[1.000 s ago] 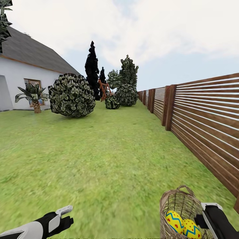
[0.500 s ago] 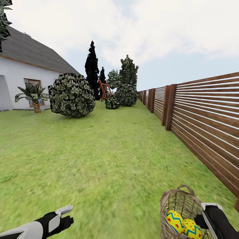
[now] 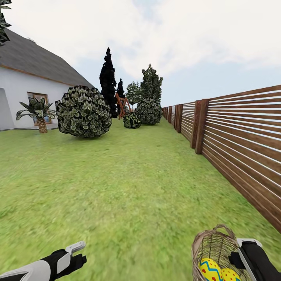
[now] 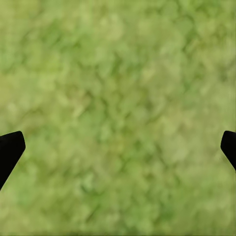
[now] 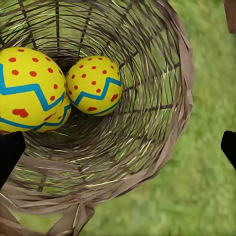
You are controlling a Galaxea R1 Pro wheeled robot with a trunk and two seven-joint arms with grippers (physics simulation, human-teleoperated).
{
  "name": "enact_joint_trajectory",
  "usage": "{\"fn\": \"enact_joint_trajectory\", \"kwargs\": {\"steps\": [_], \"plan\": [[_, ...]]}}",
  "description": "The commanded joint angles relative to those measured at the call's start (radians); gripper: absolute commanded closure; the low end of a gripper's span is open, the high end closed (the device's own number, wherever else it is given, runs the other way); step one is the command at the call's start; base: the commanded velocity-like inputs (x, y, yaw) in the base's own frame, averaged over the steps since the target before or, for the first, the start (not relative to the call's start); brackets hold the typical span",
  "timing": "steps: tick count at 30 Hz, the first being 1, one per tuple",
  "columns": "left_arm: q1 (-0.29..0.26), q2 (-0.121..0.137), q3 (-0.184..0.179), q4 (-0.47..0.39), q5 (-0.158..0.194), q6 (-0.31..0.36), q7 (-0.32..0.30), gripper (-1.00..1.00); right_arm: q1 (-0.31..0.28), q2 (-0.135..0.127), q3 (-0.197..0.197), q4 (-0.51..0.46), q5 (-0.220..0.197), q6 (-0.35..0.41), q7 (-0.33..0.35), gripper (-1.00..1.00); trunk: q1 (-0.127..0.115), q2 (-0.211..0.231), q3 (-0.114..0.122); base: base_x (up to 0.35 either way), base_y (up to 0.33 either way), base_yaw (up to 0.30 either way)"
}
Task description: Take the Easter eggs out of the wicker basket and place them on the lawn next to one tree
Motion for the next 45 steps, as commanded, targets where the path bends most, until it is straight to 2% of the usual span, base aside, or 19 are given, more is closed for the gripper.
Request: {"fn": "enact_joint_trajectory", "kwargs": {"steps": [1, 15, 21, 45], "plan": [[-0.001, 0.000, 0.008, 0.001, 0.005, 0.002, 0.003, -1.00, 0.000, 0.000, 0.000, -0.001, 0.009, 0.005, 0.005, -1.00, 0.000, -0.001, -0.001, 0.005, 0.000, 0.000], [-0.002, -0.002, 0.007, 0.002, 0.005, 0.002, 0.003, -1.00, -0.001, -0.005, -0.001, 0.001, 0.008, 0.005, 0.006, -1.00, 0.000, -0.001, 0.003, 0.001, 0.000, -0.212], [-0.001, -0.004, 0.007, 0.002, 0.005, 0.001, 0.003, -1.00, -0.001, -0.005, -0.001, 0.001, 0.008, 0.005, 0.006, -1.00, 0.000, -0.001, 0.003, 0.000, 0.000, -0.060], [-0.002, -0.003, 0.008, 0.001, 0.005, 0.002, 0.003, -1.00, -0.001, 0.002, 0.001, 0.002, 0.016, 0.005, 0.005, -1.00, 0.092, -0.169, -0.072, 0.000, 0.000, -0.001]]}}
